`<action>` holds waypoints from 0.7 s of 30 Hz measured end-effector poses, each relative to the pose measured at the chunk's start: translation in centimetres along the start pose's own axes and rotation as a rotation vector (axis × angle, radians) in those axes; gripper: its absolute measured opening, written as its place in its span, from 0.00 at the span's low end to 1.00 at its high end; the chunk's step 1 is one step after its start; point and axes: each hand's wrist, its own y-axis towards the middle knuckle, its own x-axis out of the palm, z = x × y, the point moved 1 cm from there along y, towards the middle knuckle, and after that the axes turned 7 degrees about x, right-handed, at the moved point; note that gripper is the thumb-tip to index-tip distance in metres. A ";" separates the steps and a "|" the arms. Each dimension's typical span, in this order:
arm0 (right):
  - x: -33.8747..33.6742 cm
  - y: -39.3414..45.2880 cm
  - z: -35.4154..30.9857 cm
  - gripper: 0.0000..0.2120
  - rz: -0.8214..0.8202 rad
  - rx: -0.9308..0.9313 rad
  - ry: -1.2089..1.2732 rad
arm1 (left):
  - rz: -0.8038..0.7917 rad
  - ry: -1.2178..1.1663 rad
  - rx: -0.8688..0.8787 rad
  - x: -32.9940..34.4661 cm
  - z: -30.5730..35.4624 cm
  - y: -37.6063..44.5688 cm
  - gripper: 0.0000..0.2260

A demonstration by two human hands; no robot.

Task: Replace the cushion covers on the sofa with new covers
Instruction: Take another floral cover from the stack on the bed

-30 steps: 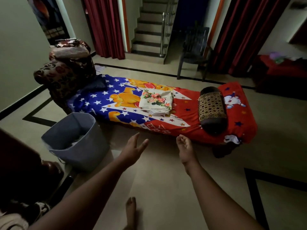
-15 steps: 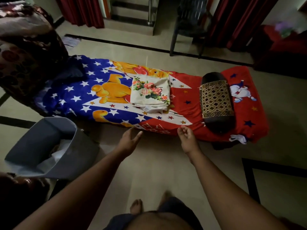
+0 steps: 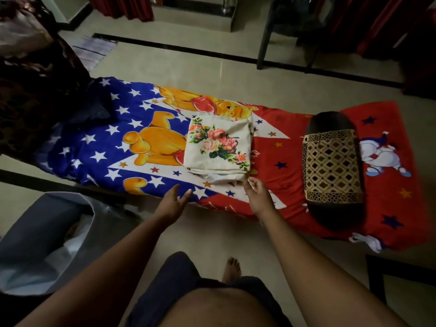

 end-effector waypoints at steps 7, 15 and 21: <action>2.8 11.1 -3.4 0.22 -0.021 0.083 -0.120 | -0.045 -0.015 -0.133 -0.6 -1.2 14.5 0.36; 7.2 22.2 -6.1 0.22 -0.026 0.238 -0.264 | -0.203 -0.019 -0.229 0.5 -5.4 32.6 0.39; 11.1 29.7 -6.3 0.23 -0.111 0.285 -0.373 | -0.198 -0.051 -0.312 3.8 -11.7 42.1 0.47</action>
